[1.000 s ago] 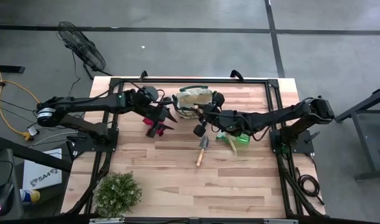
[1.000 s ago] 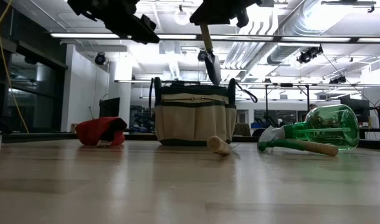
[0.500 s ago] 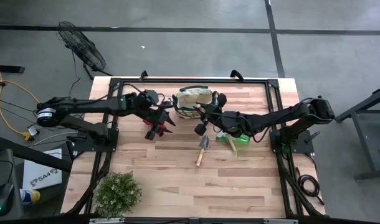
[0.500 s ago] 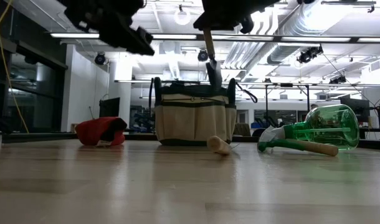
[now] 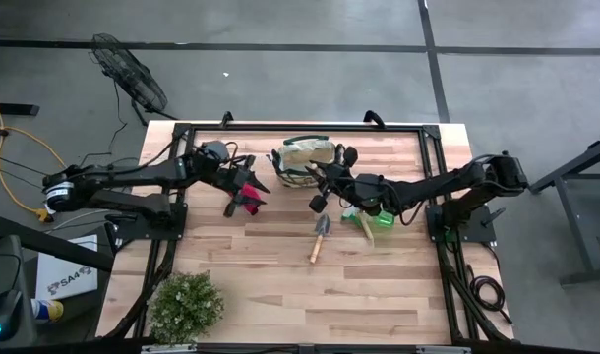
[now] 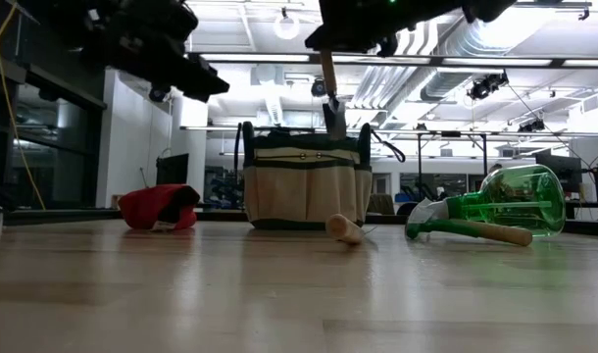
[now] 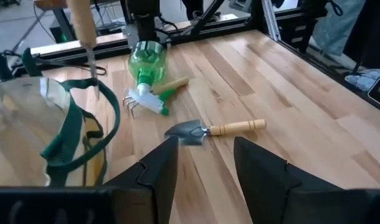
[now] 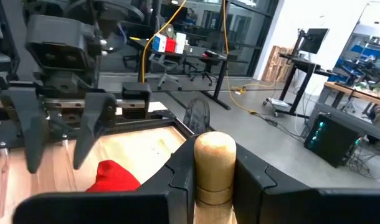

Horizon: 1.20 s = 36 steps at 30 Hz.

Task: Pick & Place Garden tools in Gardening bag
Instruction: Put the right brown trowel into the gardening bag

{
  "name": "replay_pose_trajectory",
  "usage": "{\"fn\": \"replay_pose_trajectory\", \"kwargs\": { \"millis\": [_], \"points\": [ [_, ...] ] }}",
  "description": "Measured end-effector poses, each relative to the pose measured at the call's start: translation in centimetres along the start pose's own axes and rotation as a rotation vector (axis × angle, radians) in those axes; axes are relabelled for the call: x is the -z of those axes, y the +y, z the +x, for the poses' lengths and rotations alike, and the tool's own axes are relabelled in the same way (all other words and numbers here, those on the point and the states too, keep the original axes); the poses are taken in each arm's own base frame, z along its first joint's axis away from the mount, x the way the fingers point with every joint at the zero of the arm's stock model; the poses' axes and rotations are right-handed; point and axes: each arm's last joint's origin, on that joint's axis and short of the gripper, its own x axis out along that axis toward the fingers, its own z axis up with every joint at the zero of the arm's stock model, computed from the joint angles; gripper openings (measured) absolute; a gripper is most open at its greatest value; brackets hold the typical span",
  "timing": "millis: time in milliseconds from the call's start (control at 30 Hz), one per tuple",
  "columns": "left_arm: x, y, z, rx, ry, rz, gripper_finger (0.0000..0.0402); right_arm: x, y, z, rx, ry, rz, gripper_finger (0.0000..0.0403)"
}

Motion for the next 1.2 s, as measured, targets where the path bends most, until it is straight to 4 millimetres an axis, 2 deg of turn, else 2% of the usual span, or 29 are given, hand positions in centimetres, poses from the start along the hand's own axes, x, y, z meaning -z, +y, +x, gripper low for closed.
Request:
{"fn": "replay_pose_trajectory", "kwargs": {
  "millis": [267,700,1200],
  "points": [
    [1.1,-0.5,-0.1,-0.002,-0.014,-0.017,0.0152,1.7,-1.4,0.4,-0.046,-0.036,-0.033,0.0055],
    [1.3,-0.5,-0.1,-0.003,-0.023,-0.033,0.0152,2.6,-3.1,1.4,-0.121,-0.053,-0.054,0.0056],
    [1.3,-0.5,-0.1,-0.003,-0.023,-0.037,0.0152,3.3,-4.9,2.5,-0.156,-0.005,0.061,0.0059]
  ]
}}
